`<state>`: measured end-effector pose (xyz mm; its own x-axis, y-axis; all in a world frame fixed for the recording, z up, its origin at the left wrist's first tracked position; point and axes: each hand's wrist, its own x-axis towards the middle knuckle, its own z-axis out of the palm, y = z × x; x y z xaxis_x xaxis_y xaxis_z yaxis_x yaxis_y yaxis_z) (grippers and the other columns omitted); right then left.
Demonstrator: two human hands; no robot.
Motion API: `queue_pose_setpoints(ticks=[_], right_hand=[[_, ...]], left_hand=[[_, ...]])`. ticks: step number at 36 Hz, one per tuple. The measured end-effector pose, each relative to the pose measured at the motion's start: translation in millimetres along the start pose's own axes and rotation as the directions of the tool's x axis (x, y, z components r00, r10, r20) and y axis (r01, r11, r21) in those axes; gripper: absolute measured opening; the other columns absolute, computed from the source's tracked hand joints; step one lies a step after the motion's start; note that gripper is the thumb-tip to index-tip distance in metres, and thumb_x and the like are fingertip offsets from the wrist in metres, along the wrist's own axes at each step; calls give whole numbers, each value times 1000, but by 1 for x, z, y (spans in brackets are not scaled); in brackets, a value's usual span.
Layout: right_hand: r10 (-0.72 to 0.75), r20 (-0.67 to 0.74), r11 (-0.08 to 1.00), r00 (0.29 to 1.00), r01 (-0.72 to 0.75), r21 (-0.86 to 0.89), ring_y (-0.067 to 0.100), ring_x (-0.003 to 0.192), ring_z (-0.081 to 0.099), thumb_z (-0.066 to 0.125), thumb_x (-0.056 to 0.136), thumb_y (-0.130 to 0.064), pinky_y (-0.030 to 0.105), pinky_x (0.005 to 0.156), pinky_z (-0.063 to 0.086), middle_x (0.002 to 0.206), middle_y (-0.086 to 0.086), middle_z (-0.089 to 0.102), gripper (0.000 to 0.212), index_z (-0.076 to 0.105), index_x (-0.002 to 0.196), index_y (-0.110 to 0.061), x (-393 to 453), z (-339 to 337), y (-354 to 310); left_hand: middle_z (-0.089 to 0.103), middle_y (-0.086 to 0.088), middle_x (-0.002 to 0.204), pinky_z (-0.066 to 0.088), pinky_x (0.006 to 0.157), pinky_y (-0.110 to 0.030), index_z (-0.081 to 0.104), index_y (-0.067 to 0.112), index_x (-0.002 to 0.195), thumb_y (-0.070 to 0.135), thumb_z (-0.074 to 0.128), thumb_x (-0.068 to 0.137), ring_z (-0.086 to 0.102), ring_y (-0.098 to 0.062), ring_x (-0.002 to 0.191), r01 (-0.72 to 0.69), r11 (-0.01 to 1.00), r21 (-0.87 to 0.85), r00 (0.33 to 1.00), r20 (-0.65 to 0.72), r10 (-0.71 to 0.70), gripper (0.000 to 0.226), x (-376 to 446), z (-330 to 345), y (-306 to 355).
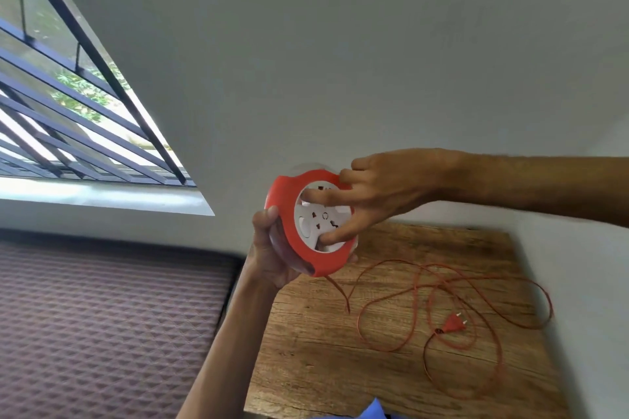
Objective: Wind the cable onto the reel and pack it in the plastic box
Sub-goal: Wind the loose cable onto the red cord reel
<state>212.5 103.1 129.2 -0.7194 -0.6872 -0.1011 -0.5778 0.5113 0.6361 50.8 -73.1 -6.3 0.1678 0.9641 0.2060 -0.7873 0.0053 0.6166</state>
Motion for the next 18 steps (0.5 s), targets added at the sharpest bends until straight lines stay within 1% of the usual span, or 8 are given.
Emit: queue_pose_setpoints(ticks=[6,9,10,12,14,15,16,18], right_hand=[[-42,-35,993,999,37,-116,26,66,69,70,97,-9,30,53,53,130,26,63,69,39,156,-29,3,-2,4],[258,-80,966,963,-256,38,24,49,63,48,111,-42,27,43,47,95,17,73,45,57,147,-16,13,-6,-11],[451,-85,886,888,-434,163,24,46,60,48,107,-57,26,43,43,83,11,74,57,65,137,-11,22,-7,-18],[823,-16,525,568,-749,405,19,41,53,56,95,-74,23,45,36,60,0,66,70,77,104,-7,41,-10,-26],[952,259,-33,165,-782,622,13,36,49,57,95,-75,22,43,37,45,-3,58,76,74,71,-5,51,-9,-28],[914,405,-267,42,-687,676,10,33,52,57,99,-70,19,43,40,43,0,61,76,72,63,-5,52,-7,-29],[857,515,-426,-18,-585,690,9,32,55,57,104,-61,17,43,43,43,1,65,71,72,60,-8,53,-6,-33],[822,569,-486,-16,-541,687,10,35,61,57,109,-45,20,47,50,47,-1,68,60,74,61,-13,53,-7,-42]], left_hand=[[52,-30,160,51,110,-71,36,2,168,51,66,106,56,-50,143,59,998,-20,998,34,-59,85,4,-4,-10],[55,-27,155,48,110,-75,40,4,166,56,73,99,59,-50,135,49,998,47,998,-40,-47,91,10,2,-11],[56,-27,153,44,111,-74,41,4,165,56,73,98,59,-49,133,33,997,76,999,-43,-30,91,12,5,-10],[58,-26,150,30,114,-74,45,4,162,57,73,96,58,-49,131,-2,993,120,998,-61,9,89,15,9,-5],[56,-27,148,24,113,-72,46,4,160,57,78,91,53,-48,130,-41,990,133,995,-86,53,93,17,10,1],[54,-29,145,29,111,-70,43,2,160,56,82,88,50,-49,127,-55,990,133,992,-102,69,98,18,11,4],[52,-31,142,39,107,-65,40,0,160,54,85,86,52,-50,123,-61,990,126,991,-109,75,102,19,13,7],[52,-32,136,57,93,-55,35,-3,159,47,88,88,63,-47,114,-67,994,92,995,-68,73,101,17,15,12]])
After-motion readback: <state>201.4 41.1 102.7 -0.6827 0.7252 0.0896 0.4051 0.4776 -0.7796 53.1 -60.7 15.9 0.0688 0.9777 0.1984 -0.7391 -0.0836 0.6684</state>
